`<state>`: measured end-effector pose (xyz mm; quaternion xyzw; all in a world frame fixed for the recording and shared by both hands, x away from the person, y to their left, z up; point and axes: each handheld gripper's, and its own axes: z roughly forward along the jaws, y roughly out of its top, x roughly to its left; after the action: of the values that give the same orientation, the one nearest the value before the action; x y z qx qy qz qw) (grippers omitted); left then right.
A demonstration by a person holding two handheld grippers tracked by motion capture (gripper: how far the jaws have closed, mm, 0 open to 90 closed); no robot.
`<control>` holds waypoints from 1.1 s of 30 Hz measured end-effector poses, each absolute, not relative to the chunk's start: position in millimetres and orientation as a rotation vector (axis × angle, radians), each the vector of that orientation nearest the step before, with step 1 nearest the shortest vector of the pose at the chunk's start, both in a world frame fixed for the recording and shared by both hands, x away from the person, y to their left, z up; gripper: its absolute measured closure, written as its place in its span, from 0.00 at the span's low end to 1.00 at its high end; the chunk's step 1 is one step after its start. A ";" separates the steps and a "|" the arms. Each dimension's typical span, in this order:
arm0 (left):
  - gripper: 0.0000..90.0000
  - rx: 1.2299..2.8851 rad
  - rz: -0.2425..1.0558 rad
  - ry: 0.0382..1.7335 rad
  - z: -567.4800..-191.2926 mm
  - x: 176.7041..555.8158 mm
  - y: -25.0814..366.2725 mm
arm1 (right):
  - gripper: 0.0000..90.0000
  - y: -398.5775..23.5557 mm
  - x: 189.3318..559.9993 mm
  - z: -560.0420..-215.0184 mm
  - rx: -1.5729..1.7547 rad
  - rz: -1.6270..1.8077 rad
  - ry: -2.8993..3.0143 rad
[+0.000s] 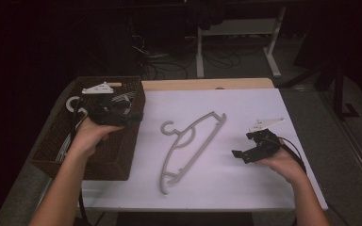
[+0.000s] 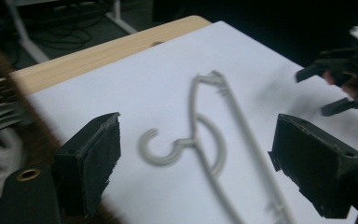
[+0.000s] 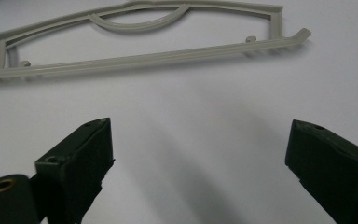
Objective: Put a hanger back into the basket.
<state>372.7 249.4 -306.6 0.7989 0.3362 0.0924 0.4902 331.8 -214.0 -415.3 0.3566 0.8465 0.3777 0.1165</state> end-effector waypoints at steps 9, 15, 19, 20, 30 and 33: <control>0.09 1.971 0.171 0.758 -329.0 366.2 196.3 | 0.20 -210.2 335.5 -409.6 1.090 1.106 2.437; 0.00 2.010 0.155 0.748 -353.0 363.4 176.9 | 0.36 -201.1 342.1 -402.8 1.091 1.110 2.435; 0.00 2.011 0.146 0.748 -364.8 361.5 173.4 | 0.57 -190.0 351.2 -398.8 1.094 1.101 2.434; 0.00 2.011 0.144 0.749 -367.5 361.3 173.1 | 0.64 -186.6 354.2 -398.3 1.095 1.092 2.431; 0.00 2.028 0.158 0.777 -388.8 358.2 167.9 | 0.99 -146.0 393.2 -410.8 1.097 1.017 2.444; 0.00 2.036 0.164 0.788 -393.8 358.5 166.8 | 0.99 -138.1 404.6 -418.8 1.105 0.995 2.435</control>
<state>358.5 166.8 -393.8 0.8266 0.3198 0.0665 0.4583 404.6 -138.1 -418.8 0.3834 0.8445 0.3451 0.1439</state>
